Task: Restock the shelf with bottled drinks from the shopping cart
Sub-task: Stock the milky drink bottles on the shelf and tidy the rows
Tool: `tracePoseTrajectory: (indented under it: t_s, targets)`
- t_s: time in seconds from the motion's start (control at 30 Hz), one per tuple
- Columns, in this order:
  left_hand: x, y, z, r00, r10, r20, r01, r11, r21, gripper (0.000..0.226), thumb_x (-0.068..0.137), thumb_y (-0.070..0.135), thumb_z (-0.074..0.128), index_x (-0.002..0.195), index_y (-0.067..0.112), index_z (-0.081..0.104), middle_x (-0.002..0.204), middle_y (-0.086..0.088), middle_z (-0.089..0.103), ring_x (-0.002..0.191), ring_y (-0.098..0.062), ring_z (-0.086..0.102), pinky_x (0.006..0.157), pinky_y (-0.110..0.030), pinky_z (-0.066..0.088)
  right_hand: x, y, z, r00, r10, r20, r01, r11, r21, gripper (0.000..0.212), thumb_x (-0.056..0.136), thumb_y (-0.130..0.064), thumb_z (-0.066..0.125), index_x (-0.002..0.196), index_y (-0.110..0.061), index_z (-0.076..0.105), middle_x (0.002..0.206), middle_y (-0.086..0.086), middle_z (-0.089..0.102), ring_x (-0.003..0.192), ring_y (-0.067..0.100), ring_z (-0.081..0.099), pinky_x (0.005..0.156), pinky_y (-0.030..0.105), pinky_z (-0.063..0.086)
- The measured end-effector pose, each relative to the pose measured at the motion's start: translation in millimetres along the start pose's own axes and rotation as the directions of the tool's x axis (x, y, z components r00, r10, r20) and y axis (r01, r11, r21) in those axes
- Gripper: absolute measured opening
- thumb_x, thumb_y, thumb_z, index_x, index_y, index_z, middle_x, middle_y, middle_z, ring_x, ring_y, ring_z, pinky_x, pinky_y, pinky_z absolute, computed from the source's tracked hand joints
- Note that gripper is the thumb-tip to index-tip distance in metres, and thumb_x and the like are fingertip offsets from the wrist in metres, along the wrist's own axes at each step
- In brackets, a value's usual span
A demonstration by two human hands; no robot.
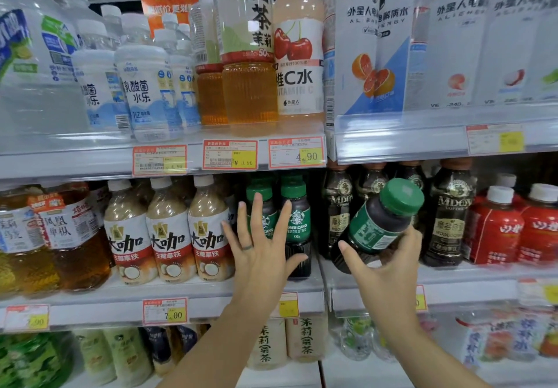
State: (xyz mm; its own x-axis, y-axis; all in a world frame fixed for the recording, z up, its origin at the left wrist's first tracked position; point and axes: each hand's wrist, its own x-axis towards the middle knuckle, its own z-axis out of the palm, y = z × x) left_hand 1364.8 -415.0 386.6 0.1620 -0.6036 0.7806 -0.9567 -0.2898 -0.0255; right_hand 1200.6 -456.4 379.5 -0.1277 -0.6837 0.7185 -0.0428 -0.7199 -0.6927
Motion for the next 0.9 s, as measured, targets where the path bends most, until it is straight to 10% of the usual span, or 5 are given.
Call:
tracePoseTrajectory:
  t_s: [0.27,0.4,0.67,0.9]
  targets:
    - [-10,-6,-22,0.989,0.040,-0.144,-0.077,0.963,-0.259,0.069,0.081,0.057,0.055,0.139,0.026,0.036,0.145,-0.010,0.027,0.136,-0.031,0.026,0.110,-0.060,0.014,-4,-9,1,0.991,-0.009,0.136,-0.008,0.992,0.124,0.073,0.065,-0.022,0.082,0.117,-0.049,0.039,0.116,-0.015,0.055,0.106,0.007,0.057,0.087,0.021,0.050]
    - [-20,-28,-34,0.987,0.019,-0.161,-0.095,0.872,-0.481,0.042,0.093,0.033,0.054,0.132,0.022,0.047,0.135,0.000,0.046,0.126,-0.016,0.043,0.109,-0.042,0.034,-10,-21,19,0.972,-0.020,0.232,-0.017,0.988,0.156,0.073,0.060,-0.042,0.079,0.118,-0.050,0.035,0.114,-0.031,0.051,0.109,-0.003,0.054,0.085,0.010,0.046]
    - [-21,-43,-24,0.998,0.049,0.035,-0.026,0.872,-0.489,0.062,0.091,0.027,0.059,0.144,0.035,0.029,0.153,0.014,0.003,0.140,-0.008,0.020,0.097,-0.020,0.030,-22,-15,58,0.976,0.029,0.218,-0.038,0.999,0.035,0.075,0.061,-0.032,0.083,0.119,-0.043,0.037,0.118,-0.013,0.049,0.119,0.018,0.048,0.095,0.046,0.046]
    - [-18,-45,-16,0.998,0.058,0.026,-0.036,0.851,-0.523,0.063,0.089,0.023,0.061,0.144,0.032,0.031,0.151,0.016,0.005,0.131,0.000,0.022,0.091,-0.019,0.035,-23,-7,72,0.991,0.015,0.134,-0.008,0.998,-0.055,0.072,0.063,-0.030,0.082,0.123,-0.024,0.043,0.112,-0.023,0.046,0.113,0.007,0.042,0.089,0.018,0.040]
